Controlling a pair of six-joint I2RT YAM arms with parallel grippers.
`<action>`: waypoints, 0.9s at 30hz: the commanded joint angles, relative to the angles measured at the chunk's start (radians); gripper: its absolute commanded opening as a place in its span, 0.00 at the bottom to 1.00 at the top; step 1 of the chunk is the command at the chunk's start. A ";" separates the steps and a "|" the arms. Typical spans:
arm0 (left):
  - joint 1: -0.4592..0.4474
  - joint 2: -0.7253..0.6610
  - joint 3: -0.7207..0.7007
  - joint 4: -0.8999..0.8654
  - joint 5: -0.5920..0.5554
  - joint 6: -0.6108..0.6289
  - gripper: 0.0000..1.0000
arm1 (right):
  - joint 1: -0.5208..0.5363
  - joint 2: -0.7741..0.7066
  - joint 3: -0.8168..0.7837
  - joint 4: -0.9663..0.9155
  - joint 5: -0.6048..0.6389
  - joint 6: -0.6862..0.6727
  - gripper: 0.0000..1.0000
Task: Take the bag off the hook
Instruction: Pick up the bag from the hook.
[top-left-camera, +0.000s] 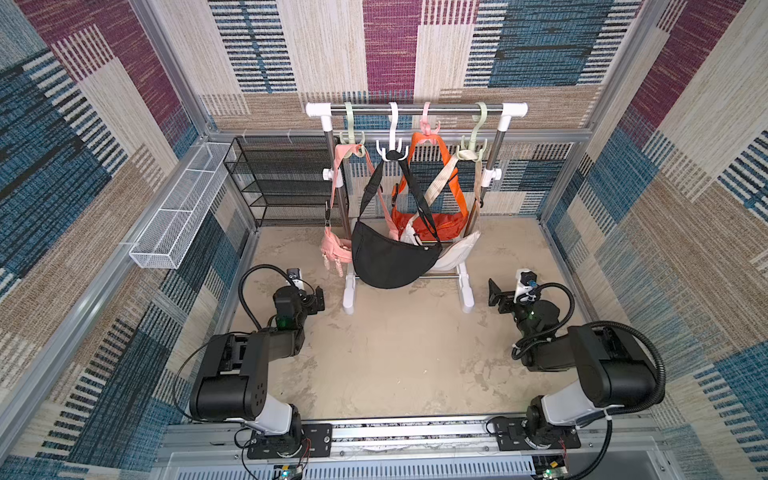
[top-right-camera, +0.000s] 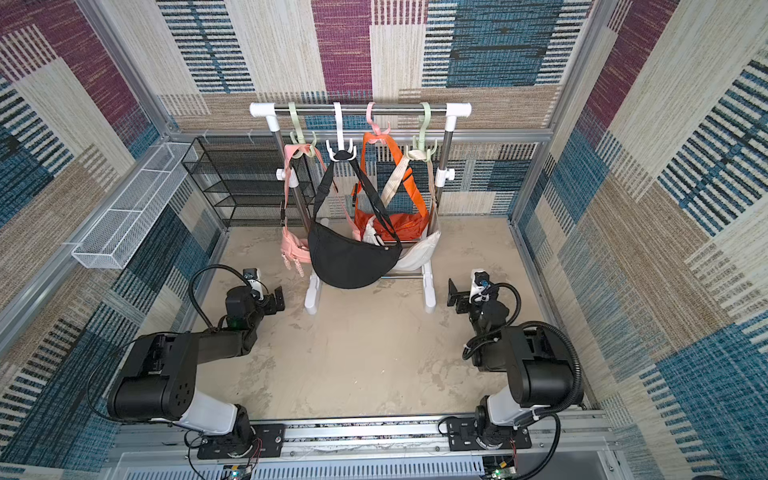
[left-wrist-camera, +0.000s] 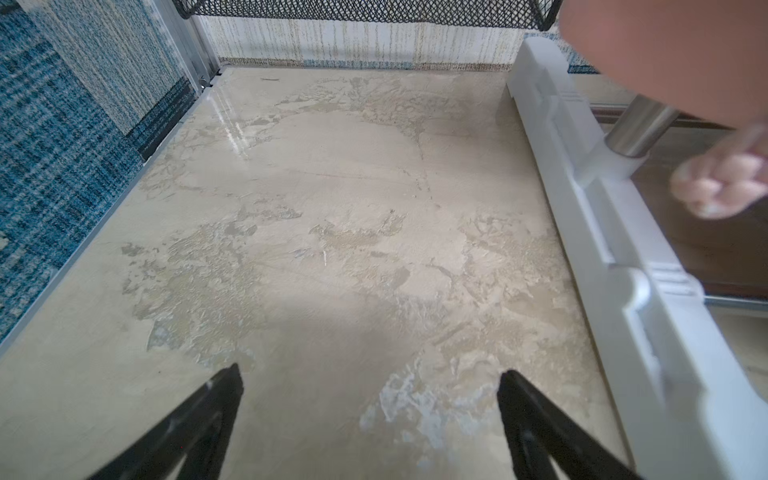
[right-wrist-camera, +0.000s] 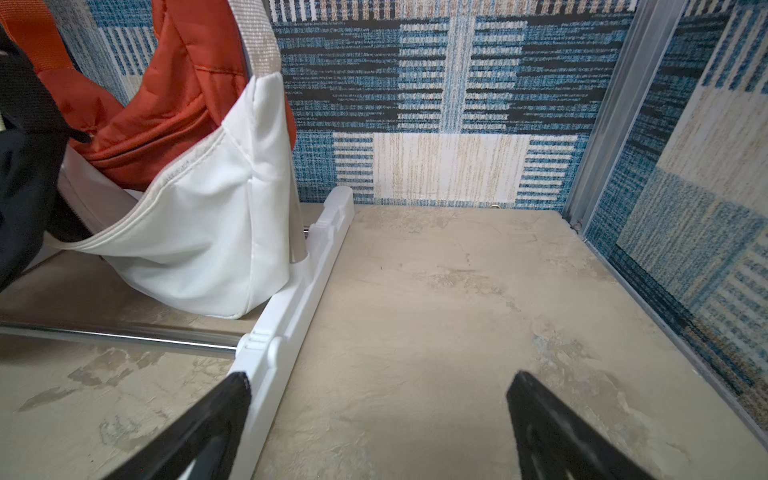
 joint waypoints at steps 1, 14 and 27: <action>0.000 0.002 0.006 0.032 -0.002 0.015 0.99 | 0.001 0.000 0.004 0.032 -0.007 0.009 1.00; -0.001 0.002 0.006 0.032 -0.002 0.015 0.99 | 0.001 0.000 0.005 0.032 -0.007 0.010 1.00; 0.000 0.004 0.010 0.028 0.001 0.012 0.99 | 0.000 0.003 0.011 0.022 0.003 0.016 1.00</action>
